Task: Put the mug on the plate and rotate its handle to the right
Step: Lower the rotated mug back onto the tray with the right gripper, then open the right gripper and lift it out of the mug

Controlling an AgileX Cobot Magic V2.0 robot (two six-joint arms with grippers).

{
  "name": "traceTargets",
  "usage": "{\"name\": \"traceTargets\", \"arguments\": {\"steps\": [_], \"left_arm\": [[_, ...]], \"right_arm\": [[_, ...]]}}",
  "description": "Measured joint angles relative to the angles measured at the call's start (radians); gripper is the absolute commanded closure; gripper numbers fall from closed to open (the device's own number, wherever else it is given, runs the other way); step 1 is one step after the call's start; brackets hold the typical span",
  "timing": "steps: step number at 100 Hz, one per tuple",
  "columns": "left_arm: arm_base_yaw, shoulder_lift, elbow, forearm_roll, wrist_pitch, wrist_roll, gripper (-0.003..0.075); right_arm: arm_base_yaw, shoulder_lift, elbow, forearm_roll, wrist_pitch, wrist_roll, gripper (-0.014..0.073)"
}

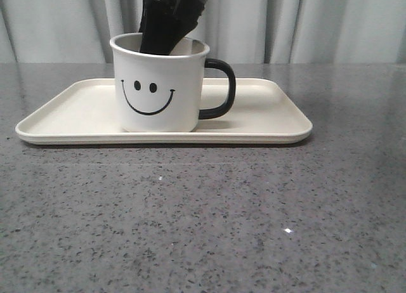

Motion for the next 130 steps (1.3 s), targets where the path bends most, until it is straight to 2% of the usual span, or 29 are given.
{"name": "traceTargets", "arguments": {"steps": [92,130], "left_arm": [[0.000,0.000,0.000,0.000,0.000,-0.002,0.0741],[0.000,0.000,0.000,0.000,0.000,-0.002,0.0740]], "right_arm": [[0.000,0.000,0.000,0.002,-0.016,0.005,0.0361],[0.000,0.002,-0.122,0.004,0.006,0.056,0.0361]]}}
